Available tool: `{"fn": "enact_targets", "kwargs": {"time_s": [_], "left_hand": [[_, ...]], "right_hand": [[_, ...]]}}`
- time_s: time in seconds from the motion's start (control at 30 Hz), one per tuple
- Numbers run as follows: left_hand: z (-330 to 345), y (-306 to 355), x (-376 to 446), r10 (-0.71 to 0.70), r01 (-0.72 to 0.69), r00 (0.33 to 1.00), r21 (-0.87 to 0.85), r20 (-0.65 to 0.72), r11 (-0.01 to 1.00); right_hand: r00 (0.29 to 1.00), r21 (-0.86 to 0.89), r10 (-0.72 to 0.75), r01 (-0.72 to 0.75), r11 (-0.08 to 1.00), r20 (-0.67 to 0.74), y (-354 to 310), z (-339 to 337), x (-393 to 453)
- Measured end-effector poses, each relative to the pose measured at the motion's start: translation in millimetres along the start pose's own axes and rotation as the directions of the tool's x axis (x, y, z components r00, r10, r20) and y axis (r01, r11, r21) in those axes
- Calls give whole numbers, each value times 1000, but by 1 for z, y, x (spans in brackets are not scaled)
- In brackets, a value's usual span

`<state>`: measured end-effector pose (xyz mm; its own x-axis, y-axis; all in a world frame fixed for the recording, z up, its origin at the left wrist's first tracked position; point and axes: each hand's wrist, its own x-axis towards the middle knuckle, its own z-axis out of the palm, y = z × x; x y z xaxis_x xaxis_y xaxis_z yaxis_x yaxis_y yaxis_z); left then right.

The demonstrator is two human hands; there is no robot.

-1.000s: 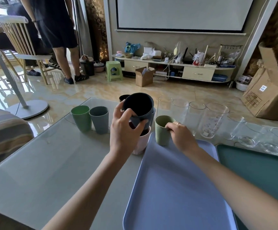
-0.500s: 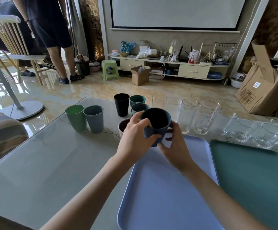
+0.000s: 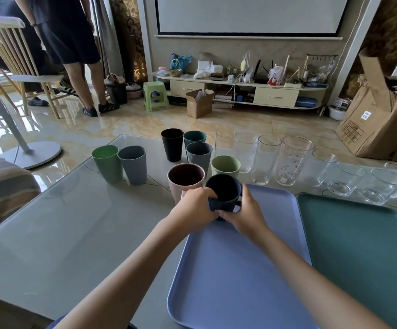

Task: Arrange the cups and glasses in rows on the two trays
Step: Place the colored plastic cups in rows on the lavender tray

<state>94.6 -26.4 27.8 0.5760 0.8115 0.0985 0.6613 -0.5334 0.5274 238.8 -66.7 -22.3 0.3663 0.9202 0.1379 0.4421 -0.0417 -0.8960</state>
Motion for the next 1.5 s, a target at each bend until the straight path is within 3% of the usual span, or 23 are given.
{"fn": "enact_targets", "kwargs": {"time_s": [0.43, 0.73, 0.87, 0.93, 1.0, 1.1, 1.17, 1.27, 1.37, 1.5], "left_hand": [[5, -8, 12, 2, -1, 1000, 5, -10, 1000], [0, -5, 10, -20, 20, 999, -26, 25, 999], [-11, -12, 12, -88, 92, 996, -177, 32, 980], [-20, -15, 12, -132, 121, 991, -258, -25, 959], [-32, -19, 12, -175, 137, 979, -309, -101, 941], [-49, -36, 12, -243, 159, 929, -295, -277, 942], [-56, -50, 15, -293, 208, 880, -252, -374, 945], [-62, -70, 19, -335, 269, 815, -204, -472, 941], [-66, -93, 23, -367, 403, 774, -45, -516, 914], [-72, -135, 28, -435, 538, 753, 81, -494, 839]], "right_hand": [[999, 9, 18, -18, 1000, -40, 1, 13, 6], [987, 50, 87, -94, 994, 133, -3, 4, 7], [988, -15, 83, -82, 997, 133, -3, -10, 2], [999, -28, 33, -32, 999, 29, -4, -17, 3], [987, -104, -110, 98, 990, -119, -7, -22, 7], [879, -442, -404, 267, 856, -252, -20, -27, 19], [832, -567, -510, 316, 760, -220, -33, -27, 28], [840, -575, -520, 352, 739, -154, -58, -18, 49], [893, -601, -449, 342, 722, -31, -77, -3, 79], [944, -715, -267, 323, 620, 195, -84, 21, 115]]}}
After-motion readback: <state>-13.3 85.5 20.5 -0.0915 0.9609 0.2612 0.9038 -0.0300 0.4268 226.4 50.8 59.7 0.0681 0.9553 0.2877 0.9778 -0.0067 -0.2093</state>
